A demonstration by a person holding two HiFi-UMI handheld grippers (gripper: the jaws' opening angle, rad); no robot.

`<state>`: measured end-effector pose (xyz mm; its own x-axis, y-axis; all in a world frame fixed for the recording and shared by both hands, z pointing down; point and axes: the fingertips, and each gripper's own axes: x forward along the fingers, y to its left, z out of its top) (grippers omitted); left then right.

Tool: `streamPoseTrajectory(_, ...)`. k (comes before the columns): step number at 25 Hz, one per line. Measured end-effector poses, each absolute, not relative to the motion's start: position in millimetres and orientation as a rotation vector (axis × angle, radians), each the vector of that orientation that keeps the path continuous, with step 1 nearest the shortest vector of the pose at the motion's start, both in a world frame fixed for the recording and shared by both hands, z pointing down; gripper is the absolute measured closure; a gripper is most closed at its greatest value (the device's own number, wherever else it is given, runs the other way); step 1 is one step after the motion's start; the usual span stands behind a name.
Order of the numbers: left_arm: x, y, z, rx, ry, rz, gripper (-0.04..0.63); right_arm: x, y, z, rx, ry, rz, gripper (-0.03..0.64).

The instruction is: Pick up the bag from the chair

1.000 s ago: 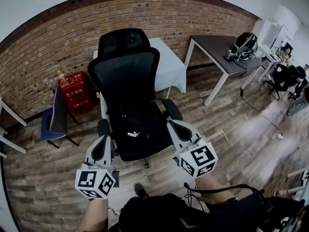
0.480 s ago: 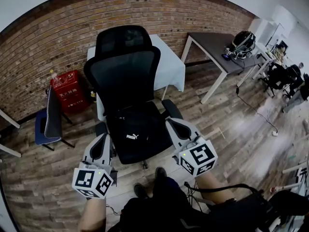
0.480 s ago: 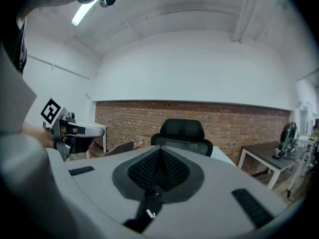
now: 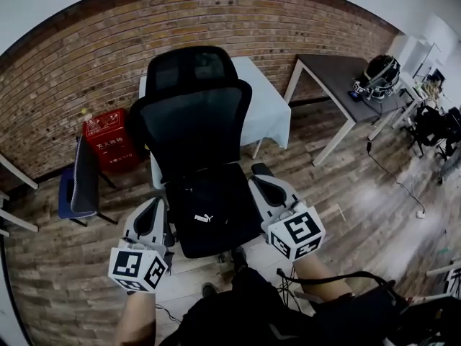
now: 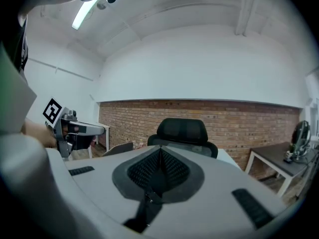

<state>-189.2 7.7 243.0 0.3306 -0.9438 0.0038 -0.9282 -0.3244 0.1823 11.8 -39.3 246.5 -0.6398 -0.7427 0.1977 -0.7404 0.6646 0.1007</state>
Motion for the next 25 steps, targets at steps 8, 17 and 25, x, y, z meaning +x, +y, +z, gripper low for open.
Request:
streamPoseTrajectory(8, -165, -53, 234, 2.42, -1.713, -0.196, 0.583, 23, -104, 254, 1.088, -2.692, -0.022, 0.601)
streamPoseTrajectory(17, -138, -109, 246, 2.39, -1.75, -0.08, 0.583, 39, -167, 267, 1.022, -2.688, -0.014, 0.601)
streamPoseTrajectory(25, -135, -152, 269, 2.408, -1.784, 0.085, 0.583, 37, -210, 293, 0.872, -2.714, 0.03, 0.6)
